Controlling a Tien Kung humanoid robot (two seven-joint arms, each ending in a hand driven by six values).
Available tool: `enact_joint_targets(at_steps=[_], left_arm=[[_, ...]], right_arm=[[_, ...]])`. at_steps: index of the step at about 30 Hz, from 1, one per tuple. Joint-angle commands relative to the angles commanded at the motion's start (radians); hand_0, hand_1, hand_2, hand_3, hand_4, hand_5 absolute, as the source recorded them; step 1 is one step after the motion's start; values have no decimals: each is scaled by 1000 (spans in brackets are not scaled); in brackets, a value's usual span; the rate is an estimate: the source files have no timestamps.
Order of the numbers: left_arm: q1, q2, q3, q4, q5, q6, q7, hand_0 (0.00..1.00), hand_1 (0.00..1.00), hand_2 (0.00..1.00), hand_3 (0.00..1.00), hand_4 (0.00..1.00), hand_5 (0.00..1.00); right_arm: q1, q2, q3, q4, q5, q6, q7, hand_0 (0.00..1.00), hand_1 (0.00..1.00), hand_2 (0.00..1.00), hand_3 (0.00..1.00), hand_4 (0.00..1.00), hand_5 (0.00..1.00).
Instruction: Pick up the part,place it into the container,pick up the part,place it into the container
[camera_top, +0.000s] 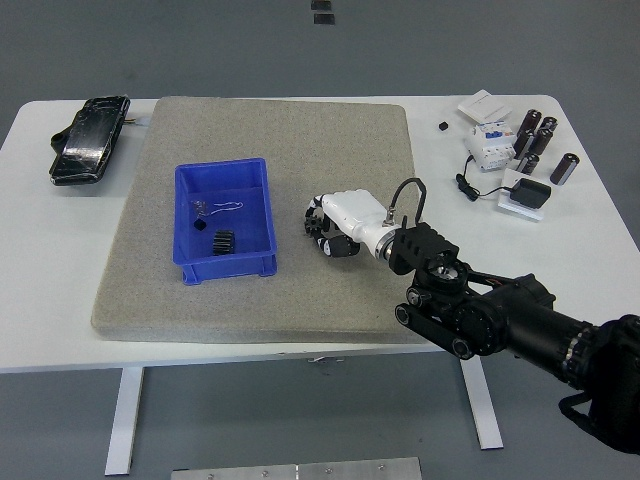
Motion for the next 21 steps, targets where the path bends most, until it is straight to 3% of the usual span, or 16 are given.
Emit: enact_joint_targets(at_steps=[7, 14, 18, 19, 21], left_arm=[[2, 2, -4, 0, 4, 0, 2, 668, 668, 649, 600, 697, 411], [2, 4, -10, 0, 13, 0, 5, 668, 668, 649, 600, 697, 412], [3, 5, -10, 0, 14, 0, 6, 668, 668, 649, 600, 697, 412], [3, 5, -9, 0, 14, 0, 6, 668, 668, 649, 599, 697, 413], [3, 5, -10, 0, 16, -1, 8, 668, 668, 649, 599, 697, 413]], right_arm=[[33, -4, 28, 40, -6, -5, 0, 441, 470, 447, 581, 517, 132], [61, 34, 33, 132, -23, -11, -10, 444, 477, 447, 586, 514, 139], [74, 36, 13, 180, -36, -10, -17, 444, 477, 447, 586, 514, 139], [77, 36, 7, 188, -39, -9, -19, 507, 497, 512, 651, 488, 185], [84, 36, -8, 195, -45, -6, -23, 507, 497, 512, 651, 488, 185]])
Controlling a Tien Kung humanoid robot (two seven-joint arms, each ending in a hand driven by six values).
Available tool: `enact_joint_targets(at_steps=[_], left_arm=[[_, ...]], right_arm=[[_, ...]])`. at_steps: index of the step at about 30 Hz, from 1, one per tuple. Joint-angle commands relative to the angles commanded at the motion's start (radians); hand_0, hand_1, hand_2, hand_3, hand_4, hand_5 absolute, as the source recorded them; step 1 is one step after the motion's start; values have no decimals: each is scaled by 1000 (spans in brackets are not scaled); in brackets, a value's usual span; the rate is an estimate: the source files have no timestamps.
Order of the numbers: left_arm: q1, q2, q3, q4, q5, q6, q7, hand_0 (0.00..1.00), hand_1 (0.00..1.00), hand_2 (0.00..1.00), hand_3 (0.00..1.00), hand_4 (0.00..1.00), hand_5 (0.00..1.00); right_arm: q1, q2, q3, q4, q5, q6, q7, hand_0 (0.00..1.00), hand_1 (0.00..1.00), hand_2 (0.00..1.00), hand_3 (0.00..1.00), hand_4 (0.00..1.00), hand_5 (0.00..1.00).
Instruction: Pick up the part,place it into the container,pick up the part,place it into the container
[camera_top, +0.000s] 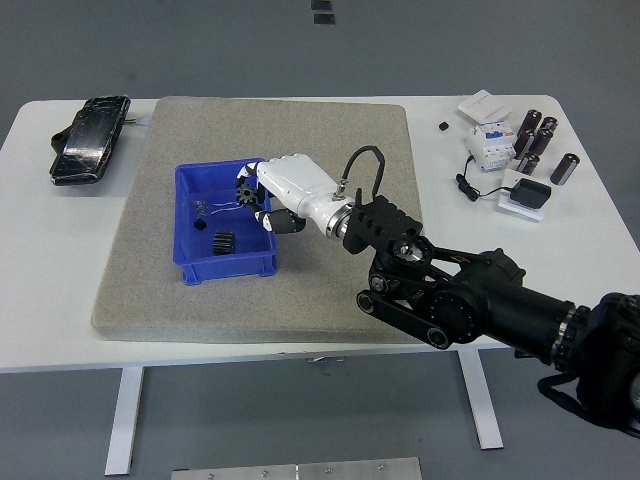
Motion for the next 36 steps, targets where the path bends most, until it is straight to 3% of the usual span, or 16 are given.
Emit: enact_joint_targets(at_steps=[3, 4, 9, 10, 15, 16, 27, 33, 34, 36], left_arm=[[-2, 1, 0, 0, 0, 0, 0, 668, 668, 649, 599, 697, 413], [-3, 1, -1, 0, 0, 0, 0, 668, 668, 648, 600, 698, 413], [-6, 2, -3, 0, 2, 0, 0, 668, 668, 648, 600, 698, 413], [-6, 2, -3, 0, 3, 0, 0, 668, 668, 648, 599, 697, 413], [-7, 2, -6, 0, 7, 0, 1, 668, 668, 648, 599, 697, 413], [-7, 2, -6, 0, 7, 0, 0, 667, 668, 647, 597, 693, 409], [-8, 0, -9, 0, 11, 0, 0, 667, 668, 646, 593, 694, 414], [-4, -2, -8, 0, 8, 0, 0, 666, 667, 647, 592, 695, 417], [-3, -2, -8, 0, 6, 0, -1, 667, 666, 647, 592, 693, 413], [0, -3, -10, 0, 6, 1, 0, 667, 666, 647, 592, 693, 413]], right_arm=[[7, 0, -17, -4, -6, 6, -4, 507, 497, 512, 651, 488, 185], [9, 0, -23, -6, -7, 9, -5, 705, 653, 683, 694, 563, 369], [9, 0, -41, -20, -13, 28, -17, 705, 653, 683, 694, 563, 369], [8, 0, -43, -22, -13, 31, -17, 823, 787, 851, 850, 648, 429], [5, 0, -53, -20, -14, 53, -22, 823, 787, 851, 850, 648, 429], [5, 0, -54, -18, -14, 55, -22, 888, 877, 924, 958, 681, 424], [-3, 0, 0, 1, -18, 55, -23, 901, 883, 932, 965, 737, 463], [-30, 0, 114, 76, -4, 39, -15, 897, 874, 916, 943, 757, 483], [-37, -2, 137, 92, -3, 36, -13, 882, 849, 877, 897, 751, 474], [-57, -18, 184, 125, -5, 30, -11, 882, 849, 877, 897, 751, 474]])
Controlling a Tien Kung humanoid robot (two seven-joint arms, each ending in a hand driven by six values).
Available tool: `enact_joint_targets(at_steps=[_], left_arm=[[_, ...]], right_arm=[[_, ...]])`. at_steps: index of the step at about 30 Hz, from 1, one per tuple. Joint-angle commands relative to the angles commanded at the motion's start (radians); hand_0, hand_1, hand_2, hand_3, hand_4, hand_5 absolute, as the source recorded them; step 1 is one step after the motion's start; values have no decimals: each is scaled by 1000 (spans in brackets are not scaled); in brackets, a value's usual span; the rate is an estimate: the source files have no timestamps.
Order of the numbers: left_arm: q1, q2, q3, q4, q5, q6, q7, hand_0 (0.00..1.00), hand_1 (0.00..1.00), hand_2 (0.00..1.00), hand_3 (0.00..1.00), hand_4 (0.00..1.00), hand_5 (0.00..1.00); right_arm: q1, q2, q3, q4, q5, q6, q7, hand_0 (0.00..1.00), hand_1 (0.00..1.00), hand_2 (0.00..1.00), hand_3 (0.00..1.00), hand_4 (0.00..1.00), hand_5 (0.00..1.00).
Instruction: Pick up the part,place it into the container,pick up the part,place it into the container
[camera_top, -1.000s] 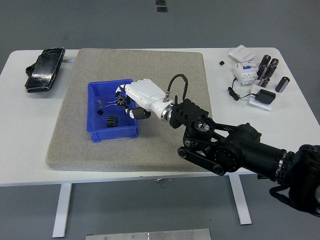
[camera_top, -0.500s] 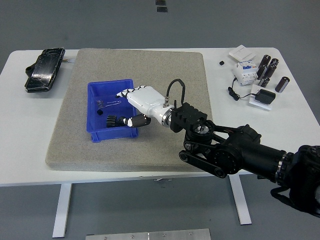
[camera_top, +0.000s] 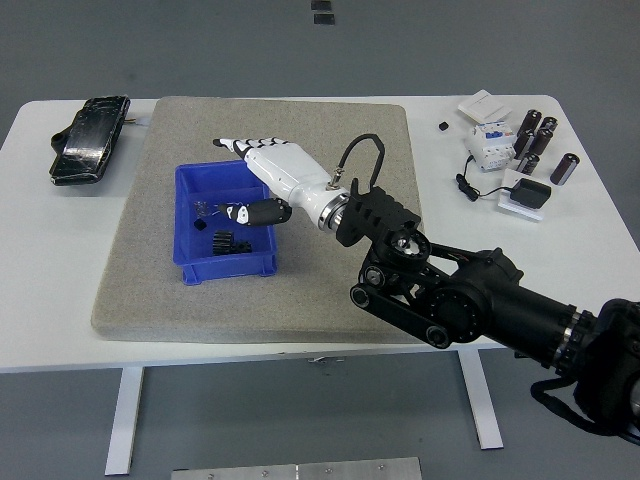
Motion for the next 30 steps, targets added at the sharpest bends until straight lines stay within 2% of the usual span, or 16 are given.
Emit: enact_joint_targets(at_steps=[7, 16, 23, 30], left_arm=[[7, -5, 0, 0, -7, 1, 0, 667, 666, 642, 591, 681, 404], [17, -13, 1, 0, -9, 1, -1, 666, 665, 642, 593, 678, 406], [21, -16, 3, 0, -9, 0, -2, 666, 665, 642, 596, 677, 405], [18, -9, 3, 0, -10, -1, -2, 666, 665, 642, 595, 677, 405]], right_arm=[[-110, -80, 177, 101, 15, -21, 23, 856, 810, 842, 857, 749, 473], [-284, -133, 410, 187, 84, -38, 85, 837, 790, 821, 836, 742, 469], [-409, -128, 567, 205, 162, -29, 167, 838, 785, 812, 830, 739, 464], [-526, -153, 644, 250, 255, -7, 228, 838, 789, 810, 842, 752, 469]])
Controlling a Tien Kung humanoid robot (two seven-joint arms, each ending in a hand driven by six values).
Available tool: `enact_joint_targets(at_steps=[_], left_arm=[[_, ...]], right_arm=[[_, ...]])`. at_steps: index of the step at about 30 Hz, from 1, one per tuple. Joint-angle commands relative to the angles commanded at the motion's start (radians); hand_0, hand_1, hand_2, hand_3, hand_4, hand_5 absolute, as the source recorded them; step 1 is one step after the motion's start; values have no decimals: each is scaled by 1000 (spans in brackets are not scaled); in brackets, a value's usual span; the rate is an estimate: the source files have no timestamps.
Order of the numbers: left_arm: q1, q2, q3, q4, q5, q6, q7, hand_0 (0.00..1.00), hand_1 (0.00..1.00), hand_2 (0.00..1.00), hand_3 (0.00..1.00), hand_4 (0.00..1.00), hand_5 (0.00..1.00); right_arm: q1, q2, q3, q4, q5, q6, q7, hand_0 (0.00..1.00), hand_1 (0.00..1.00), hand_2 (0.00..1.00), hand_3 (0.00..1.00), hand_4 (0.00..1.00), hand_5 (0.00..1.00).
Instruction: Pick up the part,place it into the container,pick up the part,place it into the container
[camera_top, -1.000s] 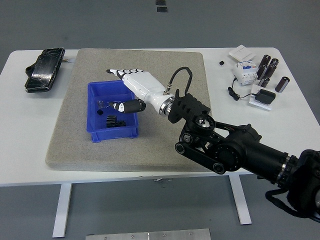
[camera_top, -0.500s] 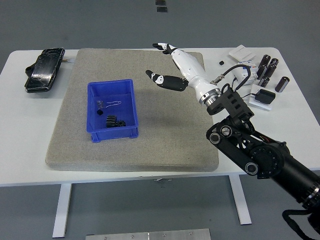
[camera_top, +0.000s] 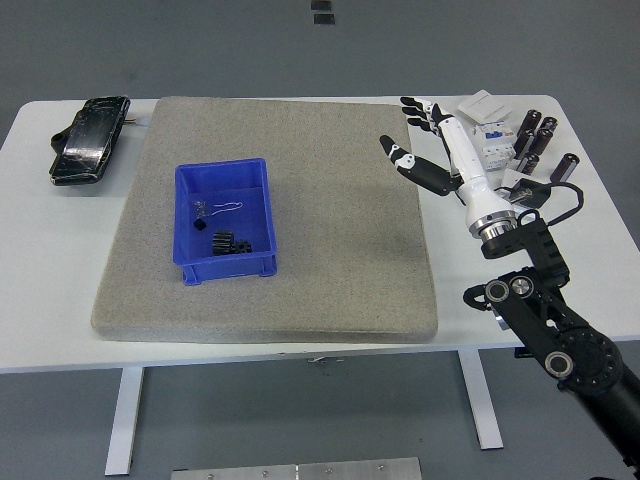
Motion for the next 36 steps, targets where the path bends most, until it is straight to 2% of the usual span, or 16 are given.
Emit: enact_joint_targets(at_steps=[6, 13, 22, 36], left_arm=[[-2, 8, -4, 0, 2, 1, 2, 665, 665, 643, 596, 681, 407], [-2, 13, 1, 0, -1, 0, -1, 666, 665, 642, 596, 682, 408], [13, 9, -1, 0, -20, 4, -4, 666, 665, 642, 596, 685, 409], [-11, 12, 1, 0, -21, 1, -32, 666, 665, 644, 602, 685, 409]], right_arm=[[-106, -8, 27, 31, 109, 0, 52, 843, 809, 814, 849, 773, 478], [-178, -15, 36, 45, 250, 19, 111, 843, 801, 813, 845, 792, 485], [-210, -4, 49, 83, 423, 31, 164, 833, 788, 788, 825, 801, 490], [-208, -17, 60, 122, 435, 41, 144, 830, 774, 790, 823, 803, 484]])
